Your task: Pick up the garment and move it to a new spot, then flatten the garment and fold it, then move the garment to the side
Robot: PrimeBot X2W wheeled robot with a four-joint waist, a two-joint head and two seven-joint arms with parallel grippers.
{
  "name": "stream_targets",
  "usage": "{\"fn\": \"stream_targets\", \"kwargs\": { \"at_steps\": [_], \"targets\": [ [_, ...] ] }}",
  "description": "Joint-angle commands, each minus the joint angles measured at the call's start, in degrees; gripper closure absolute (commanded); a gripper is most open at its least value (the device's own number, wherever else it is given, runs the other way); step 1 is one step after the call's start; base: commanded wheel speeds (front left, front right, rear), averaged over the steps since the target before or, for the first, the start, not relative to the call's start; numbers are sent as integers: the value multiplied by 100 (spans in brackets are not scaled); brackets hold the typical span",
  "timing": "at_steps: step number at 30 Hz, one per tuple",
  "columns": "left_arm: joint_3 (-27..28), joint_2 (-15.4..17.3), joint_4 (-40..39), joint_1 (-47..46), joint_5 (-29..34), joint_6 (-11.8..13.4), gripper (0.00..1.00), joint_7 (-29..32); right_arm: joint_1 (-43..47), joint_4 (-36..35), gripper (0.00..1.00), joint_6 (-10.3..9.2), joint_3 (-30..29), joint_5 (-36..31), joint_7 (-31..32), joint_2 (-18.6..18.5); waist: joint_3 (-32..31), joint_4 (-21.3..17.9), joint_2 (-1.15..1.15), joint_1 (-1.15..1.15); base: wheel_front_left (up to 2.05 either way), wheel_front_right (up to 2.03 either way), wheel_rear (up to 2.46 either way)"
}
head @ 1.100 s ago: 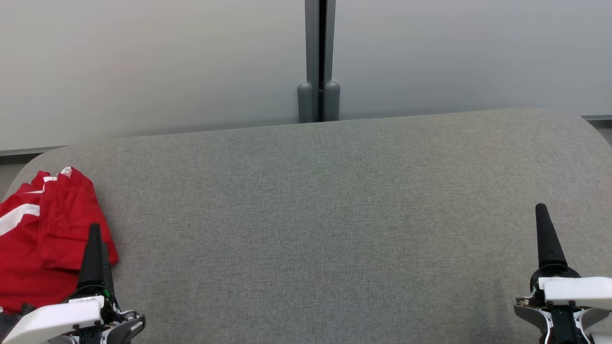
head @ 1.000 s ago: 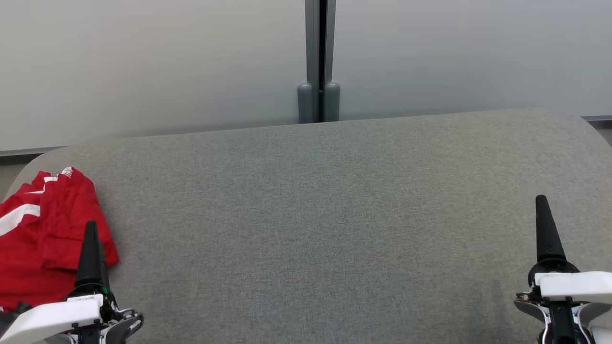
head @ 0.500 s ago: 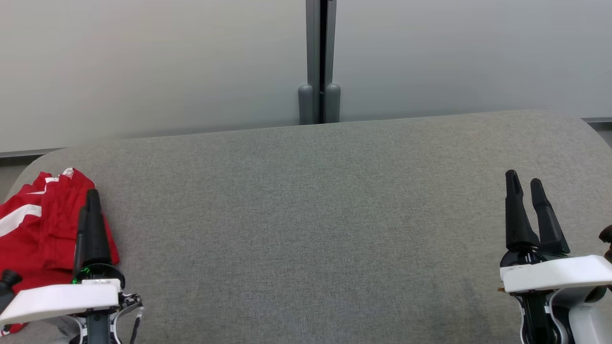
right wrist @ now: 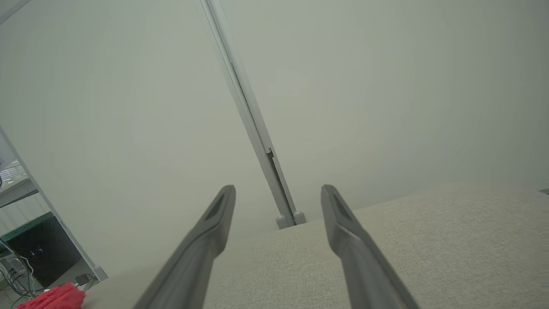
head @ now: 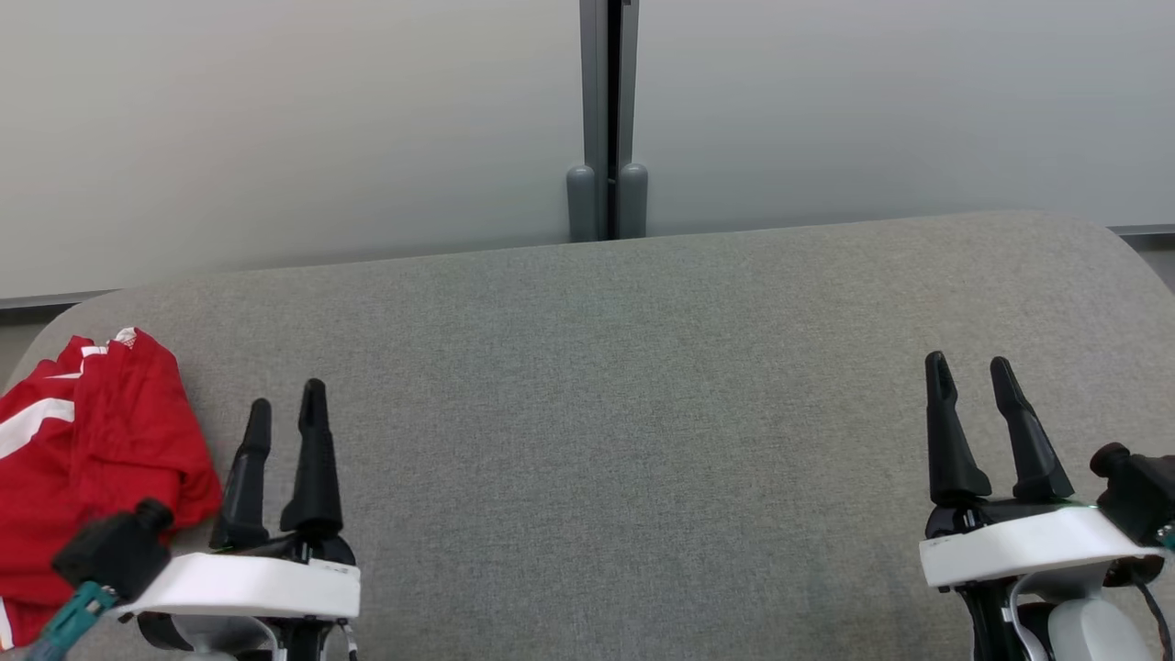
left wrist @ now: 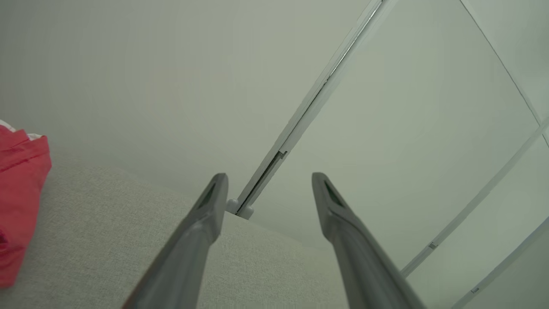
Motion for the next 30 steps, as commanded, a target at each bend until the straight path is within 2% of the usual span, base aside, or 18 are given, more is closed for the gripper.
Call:
{"fn": "stream_targets", "kwargs": {
  "at_steps": [1, 8, 12, 21, 22, 30],
  "targets": [
    [-59, 35, -65, -14, 210, 15, 0, -36, -23, -42, 0, 1, 13, -204, -56, -22, -5, -5, 0, 0, 0, 0, 0],
    [-437, 81, 250, 100, 1268, 204, 0, -149, 8, -5, 0, 1, 24, -940, -167, 25, -41, -31, 0, 0, 0, 0, 0],
    [-637, 203, 441, 123, 1727, 463, 0, -213, 31, 54, 0, 1, -102, -1214, -229, 35, -67, -59, 0, 0, 0, 0, 0],
    [-1130, 507, 629, 93, 2394, 1022, 0, -340, 73, 146, 0, 1, 9, -1762, -356, 36, -118, -91, 0, 0, 0, 0, 0],
    [-1246, 558, 644, 85, 2488, 1143, 0, -369, 82, 192, 0, 1, 11, -1877, -392, 36, -136, -93, 0, 0, 0, 0, 0],
    [-1637, 755, 688, 33, 2807, 1492, 0, -473, 108, 343, 0, 2, 77, -2057, -493, 32, -192, -93, 0, 0, 0, 0, 0]
  ]
}}
